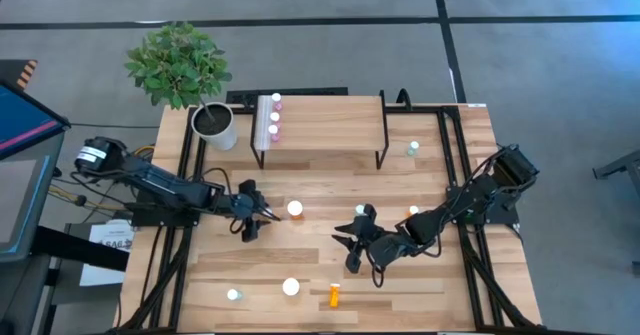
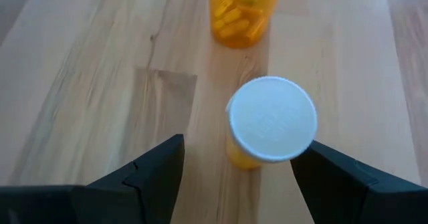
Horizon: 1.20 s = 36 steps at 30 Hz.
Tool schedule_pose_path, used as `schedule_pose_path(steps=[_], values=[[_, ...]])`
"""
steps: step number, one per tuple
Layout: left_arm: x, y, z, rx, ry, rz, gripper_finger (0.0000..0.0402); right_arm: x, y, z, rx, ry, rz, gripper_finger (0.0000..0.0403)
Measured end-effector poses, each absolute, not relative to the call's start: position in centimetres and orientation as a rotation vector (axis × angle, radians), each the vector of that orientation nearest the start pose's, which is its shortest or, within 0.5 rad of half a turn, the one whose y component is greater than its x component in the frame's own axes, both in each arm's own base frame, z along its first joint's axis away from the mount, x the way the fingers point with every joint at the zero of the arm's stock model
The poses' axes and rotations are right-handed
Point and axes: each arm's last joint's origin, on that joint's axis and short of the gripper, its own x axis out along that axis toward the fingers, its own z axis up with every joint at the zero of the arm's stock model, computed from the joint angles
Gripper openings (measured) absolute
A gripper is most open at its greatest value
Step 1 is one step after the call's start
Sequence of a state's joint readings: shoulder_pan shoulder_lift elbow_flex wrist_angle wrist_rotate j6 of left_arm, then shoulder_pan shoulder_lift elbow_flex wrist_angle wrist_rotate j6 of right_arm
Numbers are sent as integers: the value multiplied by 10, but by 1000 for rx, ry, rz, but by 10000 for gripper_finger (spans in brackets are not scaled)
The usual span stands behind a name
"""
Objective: Pick and place medicine bottles onto shelf by color
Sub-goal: Put the top left small orange pill bottle on the shelf
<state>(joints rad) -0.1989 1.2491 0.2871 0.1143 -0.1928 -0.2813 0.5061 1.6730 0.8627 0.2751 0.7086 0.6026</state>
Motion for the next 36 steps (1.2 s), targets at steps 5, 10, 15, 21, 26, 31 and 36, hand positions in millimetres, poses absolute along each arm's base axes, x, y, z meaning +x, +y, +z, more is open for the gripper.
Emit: schedule_pose_path(steps=[5, 10, 15, 21, 26, 31, 36], values=[[188, -32, 113, -107, 828, 109, 252, 304, 145, 184, 281, 362, -322, 127], [188, -32, 113, -99, 829, 107, 226, 304, 146, 184, 278, 363, -320, 127], [188, -32, 113, -72, 829, 104, 186, 304, 146, 184, 277, 365, -318, 127], [188, -31, 114, -71, 826, 116, 144, 304, 146, 184, 277, 365, -318, 127], [192, -28, 117, -107, 832, 110, 114, 304, 146, 184, 278, 363, -318, 127], [198, -28, 131, -157, 860, 108, 90, 305, 146, 186, 296, 341, -313, 131], [200, -33, 148, -206, 859, 109, 83, 309, 144, 192, 307, 285, -305, 153]])
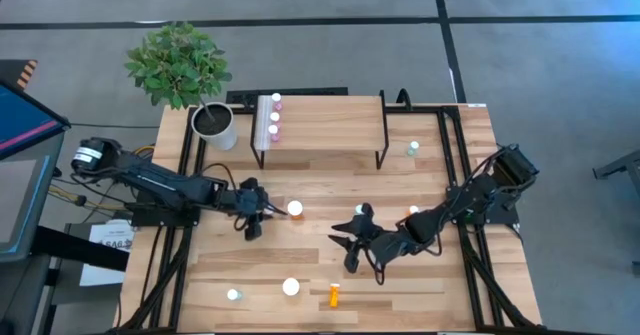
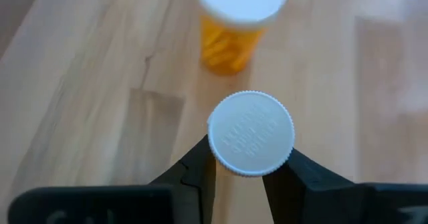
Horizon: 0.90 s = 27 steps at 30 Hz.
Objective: Pick and place medicine bottles onto shelf by color
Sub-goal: Put the top left small orange pill bottle on the shelf
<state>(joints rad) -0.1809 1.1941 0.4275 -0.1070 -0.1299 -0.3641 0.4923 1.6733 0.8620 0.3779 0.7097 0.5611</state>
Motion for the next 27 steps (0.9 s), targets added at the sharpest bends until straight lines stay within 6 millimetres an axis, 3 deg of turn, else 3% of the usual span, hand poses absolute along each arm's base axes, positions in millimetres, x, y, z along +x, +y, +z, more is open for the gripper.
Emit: schedule_pose_path(steps=[12, 19, 27], values=[[200, -61, 190, -217, 613, -71, 84, 336, 128, 226, 249, 186, -255, 274], [201, -66, 193, -220, 578, -101, 84, 353, 116, 246, 251, 155, -171, 281], [203, -69, 198, -230, 528, -135, 84, 397, 127, 241, 93, 187, -105, 282]])
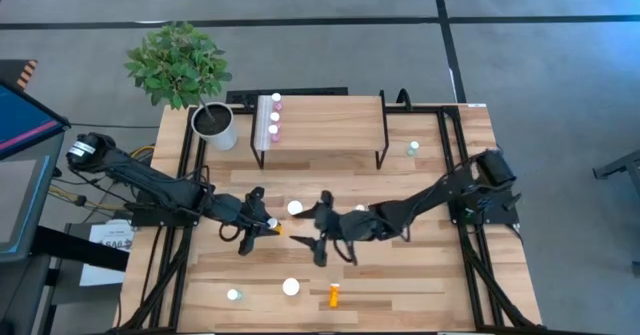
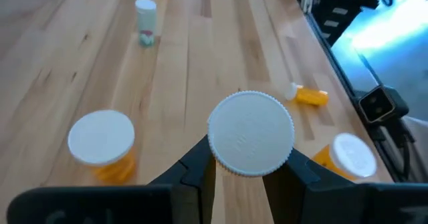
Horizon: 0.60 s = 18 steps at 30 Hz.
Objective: Pick and place medicine bottles onto shelf by color
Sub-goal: Put the top left small orange pill bottle on the shelf
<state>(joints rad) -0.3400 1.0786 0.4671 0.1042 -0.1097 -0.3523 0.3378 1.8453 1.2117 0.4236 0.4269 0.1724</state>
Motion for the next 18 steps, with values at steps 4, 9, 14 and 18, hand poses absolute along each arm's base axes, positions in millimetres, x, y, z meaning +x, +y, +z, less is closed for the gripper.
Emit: schedule_pose_path(steps=[4, 9, 14, 18], values=[[203, -72, 198, -227, 527, -149, 84, 416, 130, 248, 82, 212, -112, 282], [203, -76, 200, -211, 503, -175, 84, 435, 125, 247, 153, 227, -141, 282], [203, -79, 204, -200, 495, -190, 84, 450, 120, 236, 193, 247, -110, 282], [203, -79, 204, -191, 496, -187, 84, 455, 117, 230, 225, 274, -110, 282]])
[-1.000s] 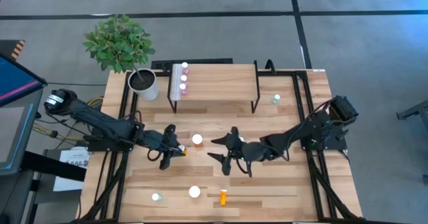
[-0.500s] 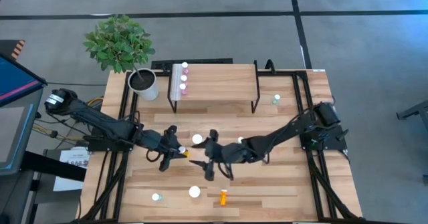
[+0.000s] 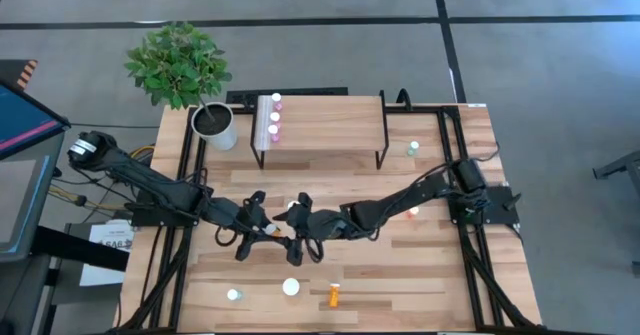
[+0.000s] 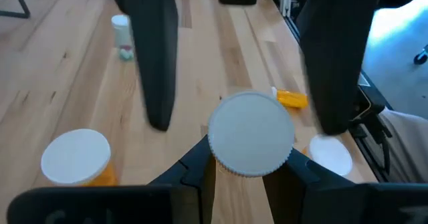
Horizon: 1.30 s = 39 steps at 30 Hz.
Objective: Pick and place medicine bottles onto shelf by color
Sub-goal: Put the top left small orange pill bottle on the shelf
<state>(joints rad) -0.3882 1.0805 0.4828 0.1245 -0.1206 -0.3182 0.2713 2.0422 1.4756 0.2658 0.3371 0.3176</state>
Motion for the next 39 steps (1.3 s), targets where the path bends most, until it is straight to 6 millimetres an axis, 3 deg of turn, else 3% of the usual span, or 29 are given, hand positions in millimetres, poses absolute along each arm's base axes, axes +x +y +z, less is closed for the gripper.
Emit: schedule_pose_path(steps=[11, 29, 39], values=[[203, -79, 204, -184, 490, -172, 84, 456, 115, 228, 262, 277, -99, 273], [203, -79, 204, -183, 490, -171, 85, 456, 115, 228, 243, 284, -91, 136], [203, -79, 204, -185, 492, -170, 85, 456, 115, 228, 245, 288, -77, 132]])
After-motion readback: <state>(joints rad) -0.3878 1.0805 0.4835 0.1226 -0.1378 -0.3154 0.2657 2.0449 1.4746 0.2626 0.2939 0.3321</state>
